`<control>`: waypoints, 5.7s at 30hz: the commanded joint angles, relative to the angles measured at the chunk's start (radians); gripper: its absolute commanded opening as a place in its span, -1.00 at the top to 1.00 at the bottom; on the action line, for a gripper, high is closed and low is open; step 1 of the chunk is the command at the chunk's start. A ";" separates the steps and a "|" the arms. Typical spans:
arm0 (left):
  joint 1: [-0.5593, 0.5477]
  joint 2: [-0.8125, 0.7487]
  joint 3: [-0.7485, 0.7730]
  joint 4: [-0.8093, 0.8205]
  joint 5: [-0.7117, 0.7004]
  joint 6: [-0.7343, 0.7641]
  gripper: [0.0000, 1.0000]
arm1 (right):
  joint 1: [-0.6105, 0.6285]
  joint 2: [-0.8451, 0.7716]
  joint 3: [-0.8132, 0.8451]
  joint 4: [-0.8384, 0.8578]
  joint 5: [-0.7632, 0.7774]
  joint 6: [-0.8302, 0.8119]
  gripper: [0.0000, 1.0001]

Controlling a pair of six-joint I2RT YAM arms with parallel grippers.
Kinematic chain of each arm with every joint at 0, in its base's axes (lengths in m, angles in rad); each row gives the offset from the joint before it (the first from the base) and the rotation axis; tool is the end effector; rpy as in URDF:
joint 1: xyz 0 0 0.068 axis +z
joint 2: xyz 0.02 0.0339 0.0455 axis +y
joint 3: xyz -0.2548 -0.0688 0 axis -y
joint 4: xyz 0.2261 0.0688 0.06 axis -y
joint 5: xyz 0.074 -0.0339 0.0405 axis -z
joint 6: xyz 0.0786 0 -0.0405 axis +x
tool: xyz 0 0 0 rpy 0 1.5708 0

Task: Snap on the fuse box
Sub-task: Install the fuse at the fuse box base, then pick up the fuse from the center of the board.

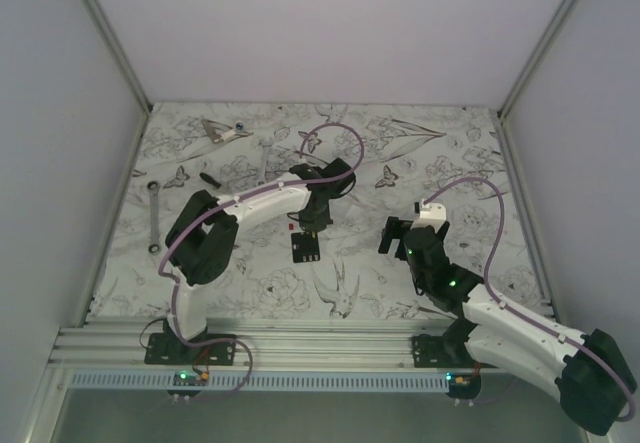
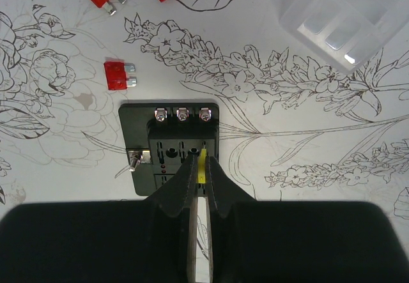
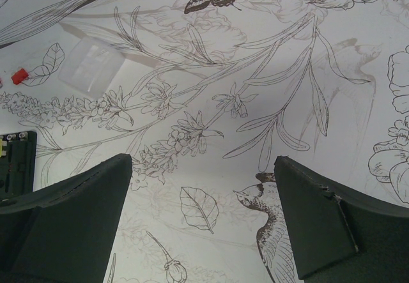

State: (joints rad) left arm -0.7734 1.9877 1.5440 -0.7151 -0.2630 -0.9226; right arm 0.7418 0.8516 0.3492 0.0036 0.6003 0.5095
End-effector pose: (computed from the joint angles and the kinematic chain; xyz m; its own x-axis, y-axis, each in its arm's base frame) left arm 0.3099 -0.2740 0.1663 -0.8742 -0.2223 -0.4317 -0.1604 0.9713 -0.1754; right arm 0.1783 0.1032 0.1825 -0.4014 0.1780 -0.8984 0.0046 0.9813 0.1924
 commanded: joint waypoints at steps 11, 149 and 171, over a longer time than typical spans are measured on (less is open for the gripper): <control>-0.010 0.036 0.013 -0.046 0.013 0.012 1.00 | -0.004 -0.010 0.016 0.013 0.009 0.022 -0.99; 0.198 -0.009 -0.146 0.088 0.026 0.110 0.04 | -0.005 0.014 0.010 0.065 -0.047 -0.019 -1.00; 0.251 0.033 -0.154 0.148 0.187 0.266 0.25 | -0.004 0.018 0.011 0.069 -0.055 -0.020 -0.99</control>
State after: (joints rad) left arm -0.5350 2.0041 1.4105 -0.5663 -0.1135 -0.6941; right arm 0.7418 0.8780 0.3492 0.0460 0.5472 0.4858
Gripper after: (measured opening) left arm 0.379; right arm 0.998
